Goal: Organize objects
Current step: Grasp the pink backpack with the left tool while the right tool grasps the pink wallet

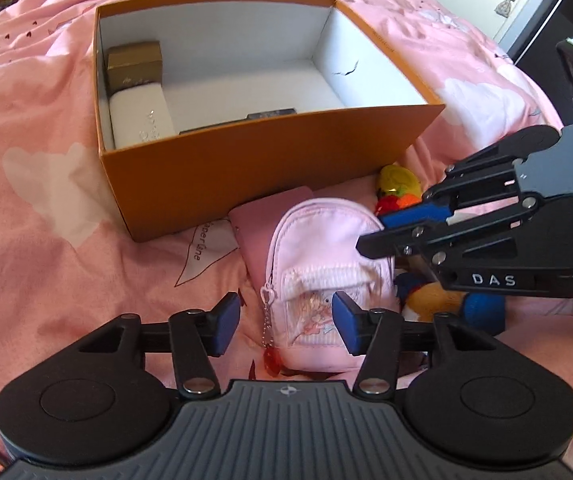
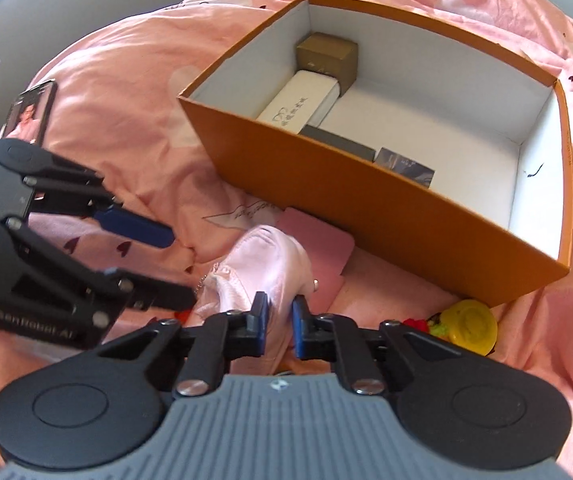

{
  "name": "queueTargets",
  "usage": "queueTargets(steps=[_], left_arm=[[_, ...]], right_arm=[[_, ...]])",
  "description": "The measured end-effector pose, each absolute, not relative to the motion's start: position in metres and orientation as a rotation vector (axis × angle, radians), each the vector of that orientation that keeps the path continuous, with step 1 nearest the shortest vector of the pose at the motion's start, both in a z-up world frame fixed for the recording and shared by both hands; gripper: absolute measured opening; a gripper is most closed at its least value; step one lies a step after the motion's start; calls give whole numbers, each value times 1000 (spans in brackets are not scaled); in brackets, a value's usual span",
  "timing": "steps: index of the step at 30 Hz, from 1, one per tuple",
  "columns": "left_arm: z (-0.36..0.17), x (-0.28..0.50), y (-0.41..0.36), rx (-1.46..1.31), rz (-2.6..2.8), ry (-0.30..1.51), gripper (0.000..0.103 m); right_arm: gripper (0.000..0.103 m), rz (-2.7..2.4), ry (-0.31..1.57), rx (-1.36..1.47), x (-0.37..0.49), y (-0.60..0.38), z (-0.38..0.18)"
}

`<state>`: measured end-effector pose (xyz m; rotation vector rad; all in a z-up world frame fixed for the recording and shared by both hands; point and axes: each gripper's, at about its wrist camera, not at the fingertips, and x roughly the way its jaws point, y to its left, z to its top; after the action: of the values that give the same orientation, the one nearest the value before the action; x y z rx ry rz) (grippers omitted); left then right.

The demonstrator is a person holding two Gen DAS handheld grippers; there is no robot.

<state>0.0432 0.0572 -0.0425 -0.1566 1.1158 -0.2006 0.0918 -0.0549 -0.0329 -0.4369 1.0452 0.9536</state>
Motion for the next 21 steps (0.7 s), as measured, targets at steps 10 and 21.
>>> queueTargets(steps=[10,21], left_arm=[[-81,68,70,-338,-165,1200,67],[-92,78,66,-426,-153,1226,54]], right_arm=[[12,961,1010,-443,112,-40,-44],[16,877,1076,-455,125,-40,-67]])
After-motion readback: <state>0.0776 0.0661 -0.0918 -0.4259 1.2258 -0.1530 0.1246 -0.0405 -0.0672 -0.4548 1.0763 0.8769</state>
